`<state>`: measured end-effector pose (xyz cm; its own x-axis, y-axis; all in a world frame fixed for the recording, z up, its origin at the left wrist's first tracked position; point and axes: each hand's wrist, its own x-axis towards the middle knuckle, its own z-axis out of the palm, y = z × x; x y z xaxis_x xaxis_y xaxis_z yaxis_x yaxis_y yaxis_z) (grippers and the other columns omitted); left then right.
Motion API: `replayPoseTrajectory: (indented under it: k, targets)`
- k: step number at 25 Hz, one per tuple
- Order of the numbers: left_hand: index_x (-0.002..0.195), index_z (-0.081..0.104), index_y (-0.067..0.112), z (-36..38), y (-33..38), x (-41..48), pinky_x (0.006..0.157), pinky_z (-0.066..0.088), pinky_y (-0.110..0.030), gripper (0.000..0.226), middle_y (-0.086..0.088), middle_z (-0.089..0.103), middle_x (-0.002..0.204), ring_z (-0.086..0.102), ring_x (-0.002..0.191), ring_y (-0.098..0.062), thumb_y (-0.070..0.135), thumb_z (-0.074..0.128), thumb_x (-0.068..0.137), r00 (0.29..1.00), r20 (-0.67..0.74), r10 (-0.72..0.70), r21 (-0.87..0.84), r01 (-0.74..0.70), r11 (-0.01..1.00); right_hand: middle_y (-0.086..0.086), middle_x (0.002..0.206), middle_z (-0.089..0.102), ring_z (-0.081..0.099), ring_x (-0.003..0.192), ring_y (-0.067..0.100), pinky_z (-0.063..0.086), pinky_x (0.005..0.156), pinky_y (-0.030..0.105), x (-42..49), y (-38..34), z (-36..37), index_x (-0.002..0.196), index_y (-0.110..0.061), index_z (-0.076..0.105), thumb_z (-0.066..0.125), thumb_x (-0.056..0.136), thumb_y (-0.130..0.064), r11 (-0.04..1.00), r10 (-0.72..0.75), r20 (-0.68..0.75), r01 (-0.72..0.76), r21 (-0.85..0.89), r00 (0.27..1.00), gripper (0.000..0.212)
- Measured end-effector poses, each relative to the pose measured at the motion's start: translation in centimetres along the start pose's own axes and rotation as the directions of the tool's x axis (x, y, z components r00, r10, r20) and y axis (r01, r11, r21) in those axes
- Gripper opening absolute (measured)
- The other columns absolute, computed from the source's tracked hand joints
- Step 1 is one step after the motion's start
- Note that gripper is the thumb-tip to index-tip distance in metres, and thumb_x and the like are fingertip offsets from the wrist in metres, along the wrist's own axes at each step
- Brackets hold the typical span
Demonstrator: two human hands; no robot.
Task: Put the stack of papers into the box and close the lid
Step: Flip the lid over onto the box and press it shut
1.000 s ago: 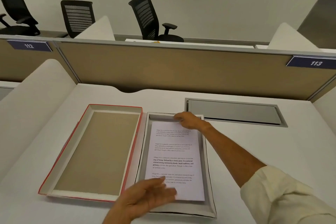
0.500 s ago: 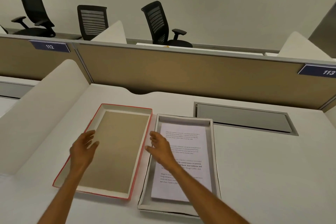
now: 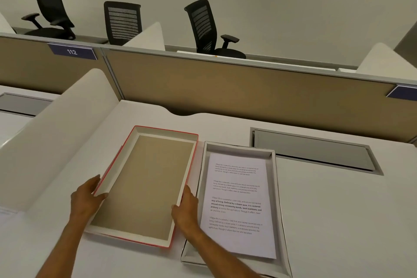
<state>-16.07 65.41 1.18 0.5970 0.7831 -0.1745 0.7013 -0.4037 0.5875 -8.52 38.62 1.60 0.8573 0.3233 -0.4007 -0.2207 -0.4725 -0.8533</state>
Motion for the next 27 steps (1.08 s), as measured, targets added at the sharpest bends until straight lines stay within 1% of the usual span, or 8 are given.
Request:
replayPoseTrajectory:
  k: [4,9,11,13,16,20,24,27]
  targets:
    - [0.122,0.066,0.001,-0.7,0.6,-0.6,0.096,0.05,-0.059,0.042,-0.025,0.07,0.116,0.066,0.103,-0.046,-0.003,0.07,0.08,0.998,-0.054,-0.018,0.06,0.021,0.998,0.006,0.117,0.067,0.067,0.102,0.016,0.056,0.084,0.016,0.0,0.7,0.2,0.127,-0.011,0.056,0.06,0.077,0.016,0.999,-0.044,-0.025,0.044,0.006,0.999,0.057]
    - [0.115,0.072,0.015,-4.5,3.6,-3.1,0.079,0.057,-0.049,0.042,-0.018,0.076,0.104,0.068,0.091,-0.042,-0.001,0.062,0.078,0.977,-0.212,-0.003,0.024,0.009,1.0,0.002,0.113,0.069,0.067,0.099,0.015,0.044,0.066,-0.004,-0.1,0.3,-1.0,0.121,-0.011,0.06,0.066,0.079,0.007,0.998,-0.055,-0.004,0.055,0.014,0.999,0.045]
    - [0.115,0.072,0.017,-6.0,5.6,-4.7,0.075,0.058,-0.049,0.044,-0.016,0.076,0.103,0.068,0.087,-0.043,-0.002,0.059,0.078,0.958,-0.285,0.035,0.046,-0.023,0.999,-0.003,0.114,0.065,0.065,0.105,0.015,0.039,0.071,-0.009,-0.5,-1.1,-1.2,0.127,-0.011,0.056,0.063,0.083,0.002,0.994,-0.102,-0.04,0.103,0.025,0.994,0.046]
    - [0.117,0.071,0.018,-6.9,7.6,-6.5,0.073,0.058,-0.05,0.045,-0.018,0.076,0.103,0.067,0.084,-0.045,-0.003,0.057,0.08,0.939,-0.338,0.061,0.069,-0.04,0.997,0.001,0.125,0.06,0.06,0.119,0.02,0.04,0.086,-0.001,-1.1,-3.6,-1.1,0.137,-0.009,0.048,0.06,0.089,-0.009,0.988,-0.155,-0.012,0.155,0.026,0.988,0.05]
    - [0.118,0.07,0.018,-7.0,9.9,-8.7,0.065,0.054,-0.044,0.046,-0.024,0.074,0.096,0.063,0.074,-0.047,-0.005,0.056,0.081,0.916,-0.391,0.087,0.1,-0.052,0.994,0.007,0.138,0.055,0.054,0.127,0.025,0.048,0.103,0.026,-1.6,-8.6,-0.3,0.137,-0.008,0.047,0.062,0.09,-0.029,0.972,-0.22,0.079,0.212,0.099,0.972,0.054]
    - [0.121,0.068,0.011,-6.3,12.8,-11.6,0.057,0.045,-0.042,0.032,-0.029,0.071,0.083,0.054,0.058,-0.04,0.006,0.057,0.091,0.885,-0.44,0.15,0.166,-0.084,0.983,0.003,0.125,0.065,0.061,0.108,0.008,0.048,0.086,0.012,-1.8,-14.1,0.2,0.128,-0.013,0.058,0.066,0.087,-0.038,0.937,-0.284,0.092,0.257,0.235,0.954,0.049]
    - [0.122,0.066,0.008,-5.3,15.4,-14.6,0.057,0.047,-0.045,0.031,-0.028,0.068,0.073,0.054,0.054,-0.04,0.011,0.056,0.093,0.835,-0.49,0.251,0.223,-0.158,0.962,0.006,0.102,0.071,0.069,0.096,0.021,0.059,0.09,0.037,-1.9,-17.3,0.6,0.11,-0.01,0.065,0.067,0.085,-0.041,0.916,-0.226,0.091,0.18,0.359,0.97,0.04]
    - [0.125,0.064,0.005,-5.1,16.8,-16.5,0.064,0.053,-0.051,0.035,-0.029,0.071,0.081,0.063,0.062,-0.048,0.006,0.06,0.09,0.839,-0.473,0.269,0.211,-0.188,0.959,0.008,0.095,0.075,0.073,0.09,0.024,0.062,0.083,0.039,-1.9,-18.7,0.2,0.092,-0.007,0.069,0.07,0.085,-0.022,0.9,-0.246,0.048,0.21,0.383,0.968,0.016]
